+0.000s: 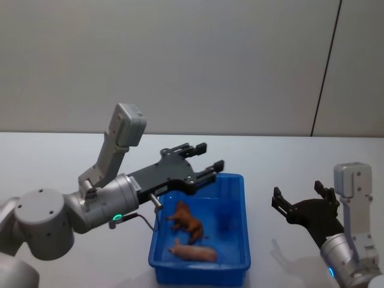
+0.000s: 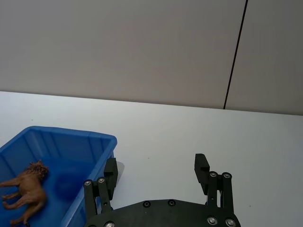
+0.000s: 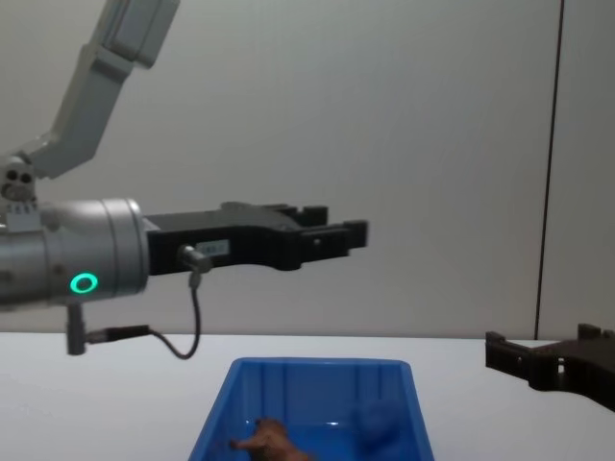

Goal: Pick up the two dolls from the table and place them into the box.

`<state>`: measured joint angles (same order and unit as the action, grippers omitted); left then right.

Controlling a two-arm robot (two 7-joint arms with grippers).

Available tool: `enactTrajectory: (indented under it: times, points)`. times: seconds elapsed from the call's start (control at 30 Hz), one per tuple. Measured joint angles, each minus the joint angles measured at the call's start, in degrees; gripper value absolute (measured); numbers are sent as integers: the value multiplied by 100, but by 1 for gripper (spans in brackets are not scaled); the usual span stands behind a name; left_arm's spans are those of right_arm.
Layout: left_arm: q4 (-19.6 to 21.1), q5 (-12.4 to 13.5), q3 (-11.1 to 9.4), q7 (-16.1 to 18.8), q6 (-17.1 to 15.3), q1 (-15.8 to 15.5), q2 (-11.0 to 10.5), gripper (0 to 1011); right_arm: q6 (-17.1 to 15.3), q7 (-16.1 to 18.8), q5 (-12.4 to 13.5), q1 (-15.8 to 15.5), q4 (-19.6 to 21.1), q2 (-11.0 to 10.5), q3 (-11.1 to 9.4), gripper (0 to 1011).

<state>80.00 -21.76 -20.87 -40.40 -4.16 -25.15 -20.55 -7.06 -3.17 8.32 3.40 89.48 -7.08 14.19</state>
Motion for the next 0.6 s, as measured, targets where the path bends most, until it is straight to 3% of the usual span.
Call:
enactTrajectory:
  times: [0.4,0.6]
  points:
    - [-316,-102,-92,-482,272,-203,175,926,0,0,0,0,0,0,0,1001]
    - [-393,-125,-114,-597,340,-252,216,1001,0,0,0,-1,0,0,0,1001]
